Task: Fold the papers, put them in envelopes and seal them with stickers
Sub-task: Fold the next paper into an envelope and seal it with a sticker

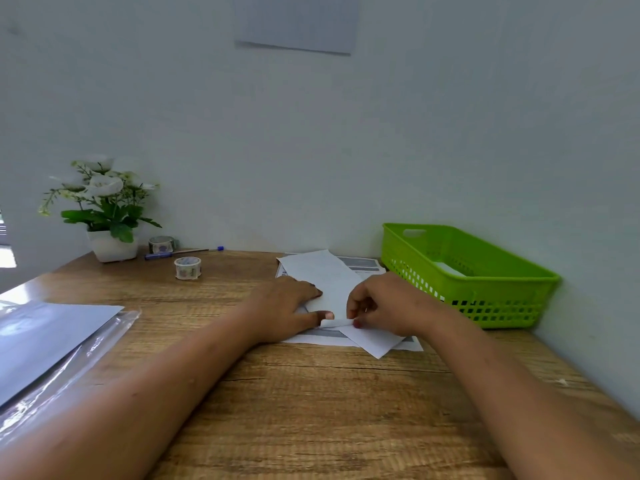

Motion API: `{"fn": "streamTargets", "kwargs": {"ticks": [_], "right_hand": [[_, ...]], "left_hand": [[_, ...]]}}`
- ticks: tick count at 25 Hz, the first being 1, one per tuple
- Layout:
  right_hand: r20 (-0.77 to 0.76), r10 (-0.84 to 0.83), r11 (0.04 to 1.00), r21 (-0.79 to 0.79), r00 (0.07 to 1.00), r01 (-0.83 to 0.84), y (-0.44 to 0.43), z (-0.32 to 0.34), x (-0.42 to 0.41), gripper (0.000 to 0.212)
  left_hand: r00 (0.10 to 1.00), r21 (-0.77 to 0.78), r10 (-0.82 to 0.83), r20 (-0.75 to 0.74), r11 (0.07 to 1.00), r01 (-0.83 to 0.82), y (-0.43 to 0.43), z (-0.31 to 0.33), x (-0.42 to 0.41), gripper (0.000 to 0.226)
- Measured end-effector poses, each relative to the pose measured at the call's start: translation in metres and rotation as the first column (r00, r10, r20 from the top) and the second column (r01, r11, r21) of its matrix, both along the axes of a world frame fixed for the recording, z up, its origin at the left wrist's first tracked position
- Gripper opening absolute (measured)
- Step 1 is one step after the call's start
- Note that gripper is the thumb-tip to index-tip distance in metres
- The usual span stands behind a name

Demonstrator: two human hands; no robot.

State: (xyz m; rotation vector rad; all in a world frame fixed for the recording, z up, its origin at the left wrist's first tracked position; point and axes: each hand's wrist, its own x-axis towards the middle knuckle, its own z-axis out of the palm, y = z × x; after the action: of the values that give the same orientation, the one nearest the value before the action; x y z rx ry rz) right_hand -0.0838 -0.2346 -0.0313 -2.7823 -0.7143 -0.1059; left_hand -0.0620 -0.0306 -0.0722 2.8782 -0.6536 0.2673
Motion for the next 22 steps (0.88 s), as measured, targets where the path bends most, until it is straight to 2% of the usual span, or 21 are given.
{"fn": "streamTargets", "kwargs": {"ticks": [3, 7, 9, 12, 15, 18, 20, 22], "right_hand": [[0.136, -0.002, 1.000, -0.004, 0.991, 0.003, 0.007, -0.002, -0.005, 0.011], [0.294, 0.034, 0.999, 0.014, 0.955, -0.039, 0.017, -0.005, -0.008, 0.016], [0.273, 0.042, 0.997, 0.044, 0.961, -0.056, 0.018, -0.006, -0.007, 0.017], [0.150, 0.051, 0.994, 0.092, 0.987, -0.065, 0.017, -0.011, -0.006, 0.011], [0.018, 0.090, 0.985, 0.145, 0.996, -0.091, 0.017, -0.014, -0.004, 0.005], [0.064, 0.069, 0.942, 0.323, 0.996, -0.086, 0.016, -0.008, -0.004, 0.006], [0.159, -0.087, 0.879, 0.476, 0.983, 0.001, 0.008, -0.003, 0.001, 0.010], [0.147, -0.252, 0.881, 0.443, 0.957, 0.164, -0.003, -0.003, 0.009, 0.017]], "left_hand": [[0.999, -0.073, -0.027, -0.041, 0.997, 0.024, -0.003, 0.003, -0.003, 0.073], [0.984, -0.244, -0.068, -0.165, 0.969, 0.026, 0.002, 0.014, -0.008, 0.049], [0.982, -0.250, -0.077, -0.173, 0.968, 0.032, 0.004, 0.016, -0.008, 0.044], [0.981, -0.238, -0.091, -0.173, 0.970, 0.048, 0.004, 0.016, -0.008, 0.041], [0.991, -0.170, -0.103, -0.091, 0.982, 0.087, 0.004, 0.016, -0.011, 0.035], [0.994, -0.035, -0.051, 0.092, 0.998, 0.055, 0.002, 0.018, -0.014, 0.032], [0.983, -0.011, 0.012, 0.181, 1.000, -0.010, 0.001, 0.019, -0.015, 0.035], [0.969, -0.031, 0.031, 0.244, 0.999, -0.025, 0.003, 0.021, -0.016, 0.034]]}}
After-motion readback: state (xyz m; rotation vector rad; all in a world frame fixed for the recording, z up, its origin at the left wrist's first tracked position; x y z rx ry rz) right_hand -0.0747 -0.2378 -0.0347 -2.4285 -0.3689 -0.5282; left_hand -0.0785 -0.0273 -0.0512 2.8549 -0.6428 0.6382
